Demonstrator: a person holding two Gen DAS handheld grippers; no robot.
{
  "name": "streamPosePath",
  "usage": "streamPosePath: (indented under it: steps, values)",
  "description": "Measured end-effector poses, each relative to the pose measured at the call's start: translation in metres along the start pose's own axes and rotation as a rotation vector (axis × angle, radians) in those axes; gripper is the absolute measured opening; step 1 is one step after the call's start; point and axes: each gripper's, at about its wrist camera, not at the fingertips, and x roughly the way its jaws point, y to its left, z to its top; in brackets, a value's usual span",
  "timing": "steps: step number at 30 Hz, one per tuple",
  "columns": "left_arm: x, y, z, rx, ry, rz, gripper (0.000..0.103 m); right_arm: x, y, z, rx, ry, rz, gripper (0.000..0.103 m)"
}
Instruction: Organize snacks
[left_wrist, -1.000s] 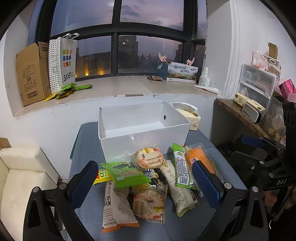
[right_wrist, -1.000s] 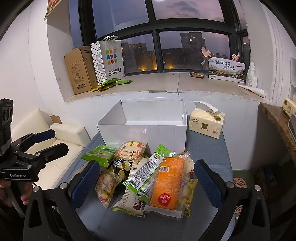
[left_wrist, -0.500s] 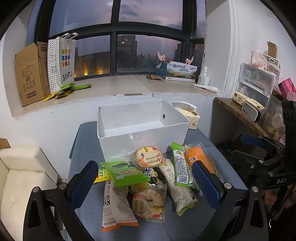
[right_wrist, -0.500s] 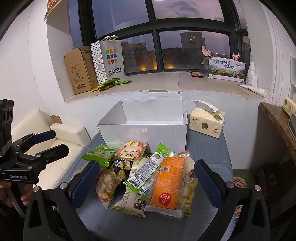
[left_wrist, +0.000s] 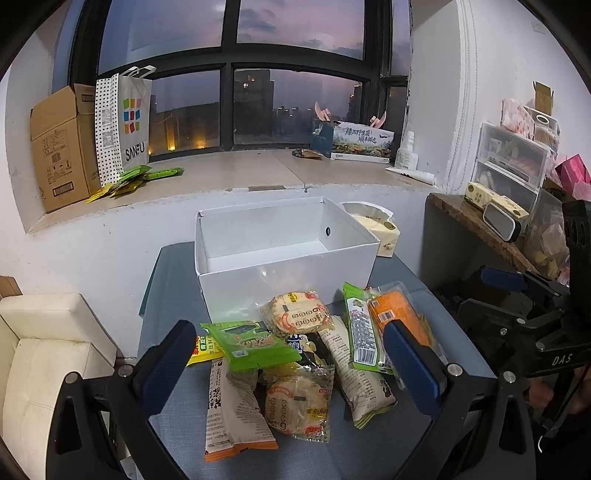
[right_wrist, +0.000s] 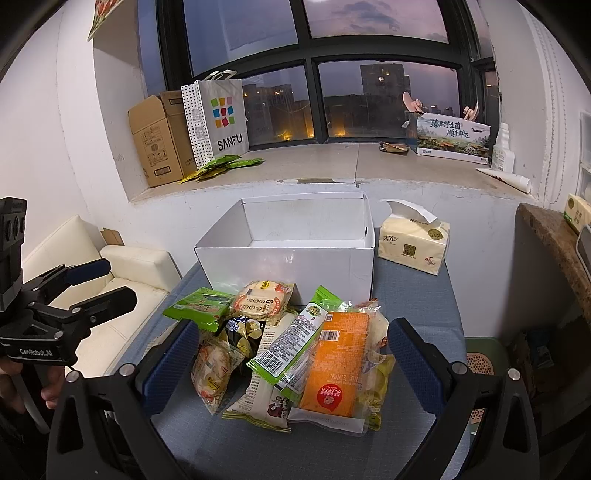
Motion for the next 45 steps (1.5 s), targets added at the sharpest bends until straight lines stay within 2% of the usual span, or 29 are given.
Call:
streamPosePath:
  steps: [32,37,42,45]
  values:
    - [-0.003,0.004,-0.001,0.001,-0.001,0.011,0.103,0.002,-0.003,-0.003,0.008,0.016,0.002,0.103]
    - [-0.001,0.008,-0.002,-0.007,0.007,0.015,0.103,0.027,-0.004,-0.009,0.009,0.099,-0.014,0.103]
    - [0.004,0.012,-0.007,-0.008,0.024,0.023,0.103,0.083,-0.011,-0.026,-0.009,0.222,-0.093,0.103]
    - [0.007,0.014,-0.01,-0.005,0.033,0.033,0.103,0.115,-0.026,-0.037,0.057,0.284,-0.111,0.103]
